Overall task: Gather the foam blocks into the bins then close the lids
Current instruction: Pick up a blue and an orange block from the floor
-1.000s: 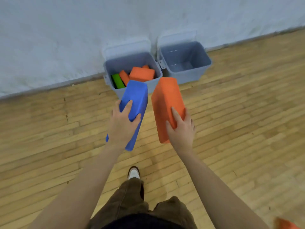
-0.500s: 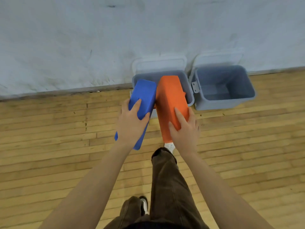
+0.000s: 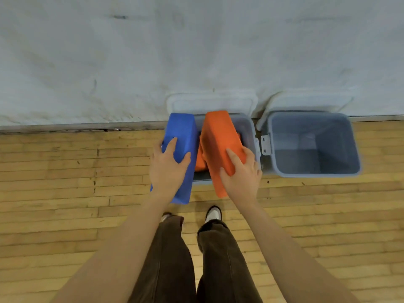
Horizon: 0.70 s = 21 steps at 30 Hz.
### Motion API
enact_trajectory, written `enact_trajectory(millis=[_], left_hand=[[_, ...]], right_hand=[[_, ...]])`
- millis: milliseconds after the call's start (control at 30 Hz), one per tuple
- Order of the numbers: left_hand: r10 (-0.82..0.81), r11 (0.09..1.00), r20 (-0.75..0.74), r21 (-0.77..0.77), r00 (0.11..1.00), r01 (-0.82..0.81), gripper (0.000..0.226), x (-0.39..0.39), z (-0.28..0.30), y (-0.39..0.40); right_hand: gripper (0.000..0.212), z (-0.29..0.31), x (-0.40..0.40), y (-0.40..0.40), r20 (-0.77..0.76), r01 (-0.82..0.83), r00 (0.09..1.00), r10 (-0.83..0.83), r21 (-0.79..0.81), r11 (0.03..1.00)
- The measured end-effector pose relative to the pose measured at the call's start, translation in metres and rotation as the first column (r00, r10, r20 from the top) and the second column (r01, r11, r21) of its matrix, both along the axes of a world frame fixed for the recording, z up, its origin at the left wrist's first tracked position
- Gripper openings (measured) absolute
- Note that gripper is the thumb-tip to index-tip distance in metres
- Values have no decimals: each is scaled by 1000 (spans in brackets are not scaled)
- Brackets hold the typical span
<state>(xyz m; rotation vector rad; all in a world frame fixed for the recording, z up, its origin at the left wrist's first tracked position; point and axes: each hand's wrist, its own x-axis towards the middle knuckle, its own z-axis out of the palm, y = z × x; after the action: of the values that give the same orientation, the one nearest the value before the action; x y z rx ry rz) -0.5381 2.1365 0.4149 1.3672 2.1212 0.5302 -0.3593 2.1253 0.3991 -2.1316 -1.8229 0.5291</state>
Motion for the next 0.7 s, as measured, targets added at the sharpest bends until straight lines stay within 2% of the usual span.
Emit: enact_trajectory(millis=[200, 267, 333, 500, 600, 700], left_hand=[[38, 998, 115, -56, 993, -32, 59, -7, -84, 81], [-22, 993, 128, -115, 992, 37, 59, -14, -111, 98], [-126, 973, 65, -185, 990, 136, 57, -22, -123, 108], [-373, 918, 1, -142, 928, 369, 45, -38, -95, 123], [-477, 860, 74, -165, 876, 483, 43, -37, -62, 129], [-584, 750, 179, -252, 792, 611, 41, -25, -29, 115]], right_hand=[[52, -76, -20, 74, -41, 40, 998, -45, -105, 994], [52, -96, -26, 93, -33, 34, 999, -40, -181, 983], [50, -105, -29, 102, -11, 35, 999, -39, -231, 972], [38, -87, -33, 101, -122, 122, 982, -145, -180, 976], [34, -58, -32, 85, -202, 240, 937, -284, -215, 947], [34, -23, -23, 44, -279, 384, 844, -459, -283, 879]])
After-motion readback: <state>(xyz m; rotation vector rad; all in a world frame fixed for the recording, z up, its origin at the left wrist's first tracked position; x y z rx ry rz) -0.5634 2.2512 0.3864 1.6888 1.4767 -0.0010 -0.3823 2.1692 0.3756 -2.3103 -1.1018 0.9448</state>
